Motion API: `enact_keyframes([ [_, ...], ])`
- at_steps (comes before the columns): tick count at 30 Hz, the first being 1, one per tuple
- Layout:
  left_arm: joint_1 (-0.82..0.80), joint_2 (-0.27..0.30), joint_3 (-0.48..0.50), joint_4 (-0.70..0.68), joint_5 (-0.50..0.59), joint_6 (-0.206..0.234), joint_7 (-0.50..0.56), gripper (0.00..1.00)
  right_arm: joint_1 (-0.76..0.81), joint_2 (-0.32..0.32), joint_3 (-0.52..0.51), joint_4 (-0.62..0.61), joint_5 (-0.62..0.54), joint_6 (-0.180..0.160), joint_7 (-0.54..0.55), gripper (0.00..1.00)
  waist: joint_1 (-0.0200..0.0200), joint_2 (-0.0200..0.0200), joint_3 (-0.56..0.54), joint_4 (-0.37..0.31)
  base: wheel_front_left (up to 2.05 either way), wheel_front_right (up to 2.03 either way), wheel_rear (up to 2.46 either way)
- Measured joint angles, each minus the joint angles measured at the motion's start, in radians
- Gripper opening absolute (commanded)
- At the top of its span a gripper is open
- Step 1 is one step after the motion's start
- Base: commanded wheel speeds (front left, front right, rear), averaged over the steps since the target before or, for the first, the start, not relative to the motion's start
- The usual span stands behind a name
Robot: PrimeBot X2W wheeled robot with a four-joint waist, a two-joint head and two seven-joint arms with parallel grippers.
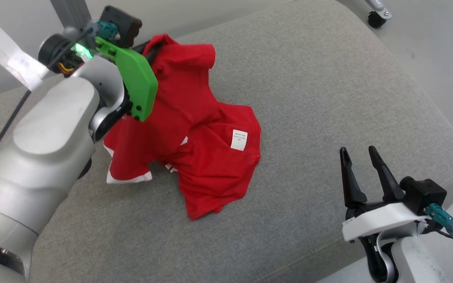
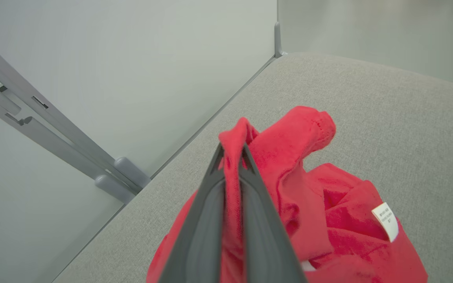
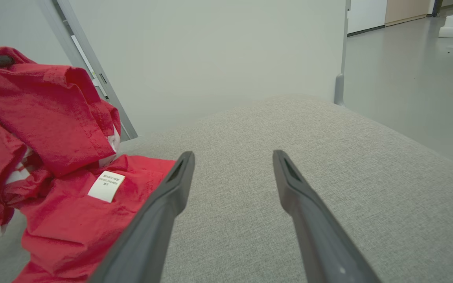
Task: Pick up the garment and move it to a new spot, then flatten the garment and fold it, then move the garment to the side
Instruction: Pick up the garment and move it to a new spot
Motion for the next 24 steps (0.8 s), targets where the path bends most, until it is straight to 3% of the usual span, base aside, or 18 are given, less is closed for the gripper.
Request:
enact_keyframes([
  [9,-0.172,0.0,0.087,-0.022,-0.002,0.016,-0.093,0.0,0.014,-0.001,-0.006,0.0,-0.007,0.0,0.0,1.0,0.0,0.0,-0.025,0.041,0.0,0.0,0.0],
  [14,-0.237,0.028,0.134,-0.044,0.003,0.041,-0.158,0.0,0.024,-0.001,-0.01,-0.001,-0.008,0.0,0.0,1.0,0.0,0.0,-0.035,0.064,0.0,0.0,0.0],
  [24,-0.215,0.075,0.13,-0.073,0.015,0.052,-0.18,0.0,0.031,-0.007,-0.016,-0.02,-0.01,0.0,0.0,1.0,0.0,0.0,-0.031,0.12,0.0,0.0,0.0],
])
